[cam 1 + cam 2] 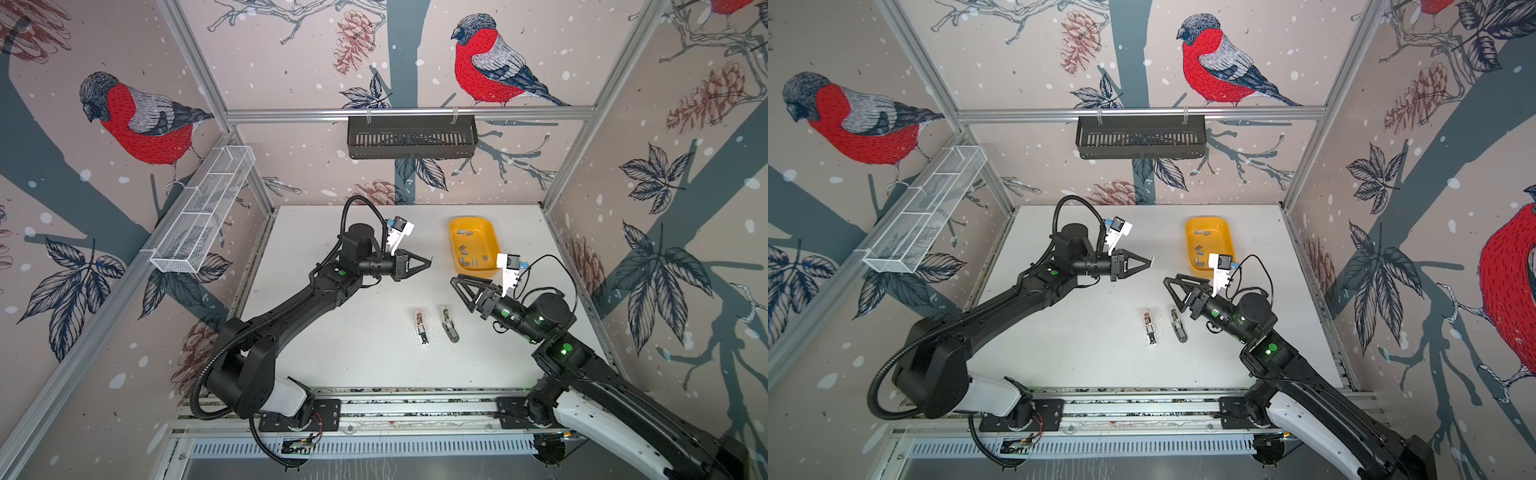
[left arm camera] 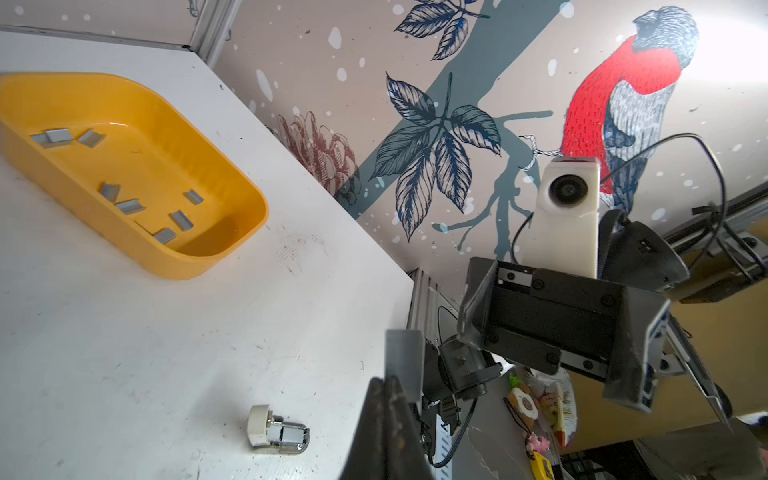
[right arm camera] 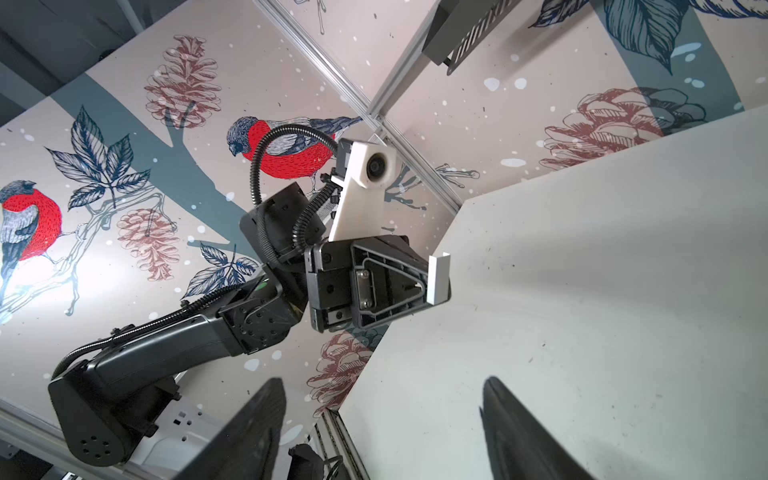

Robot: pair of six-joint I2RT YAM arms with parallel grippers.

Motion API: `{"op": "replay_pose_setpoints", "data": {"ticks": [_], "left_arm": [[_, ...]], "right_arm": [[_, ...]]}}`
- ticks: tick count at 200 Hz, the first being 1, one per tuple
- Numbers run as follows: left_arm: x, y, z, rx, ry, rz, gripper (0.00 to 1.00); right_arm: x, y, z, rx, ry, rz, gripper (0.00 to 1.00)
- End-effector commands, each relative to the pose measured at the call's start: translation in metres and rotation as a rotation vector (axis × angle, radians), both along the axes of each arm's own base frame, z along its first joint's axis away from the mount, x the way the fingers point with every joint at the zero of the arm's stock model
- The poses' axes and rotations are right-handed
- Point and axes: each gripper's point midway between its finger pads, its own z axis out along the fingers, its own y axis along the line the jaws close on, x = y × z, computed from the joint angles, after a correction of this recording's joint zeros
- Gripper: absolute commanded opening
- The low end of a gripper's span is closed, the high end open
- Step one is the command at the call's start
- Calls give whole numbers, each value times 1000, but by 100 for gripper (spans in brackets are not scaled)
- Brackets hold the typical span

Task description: Load the staples into the stapler

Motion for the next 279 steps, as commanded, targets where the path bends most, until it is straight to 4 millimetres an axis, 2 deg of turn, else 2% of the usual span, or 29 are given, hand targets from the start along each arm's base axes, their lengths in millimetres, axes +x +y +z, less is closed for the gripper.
{"op": "replay_pose_setpoints", "data": {"ticks": [1, 49, 130, 157, 162, 197, 228, 279], "left_arm": [[-8, -1, 27, -107, -70, -105, 0], [-12, 4, 24, -113, -70, -132, 0], [-29, 8, 42, -148, -68, -199, 0], [-35, 11, 51, -167, -101, -219, 0], [-37, 12, 45, -162, -89, -220, 0], [-42, 14, 51, -172, -111, -216, 0], [-46, 16, 55, -186, -113, -228, 0], [-49, 17, 58, -191, -93, -235, 0]], "right_arm": [[-8, 3, 20, 70, -52, 76, 75], [-1, 7, 18, 63, -71, 122, 75], [5, 13, 25, 63, -103, 172, 68], [6, 17, 31, 85, -110, 200, 66], [7, 18, 32, 86, -111, 203, 66], [8, 25, 41, 92, -125, 235, 65], [7, 36, 41, 81, -118, 275, 64], [6, 45, 44, 82, -132, 291, 59]]}}
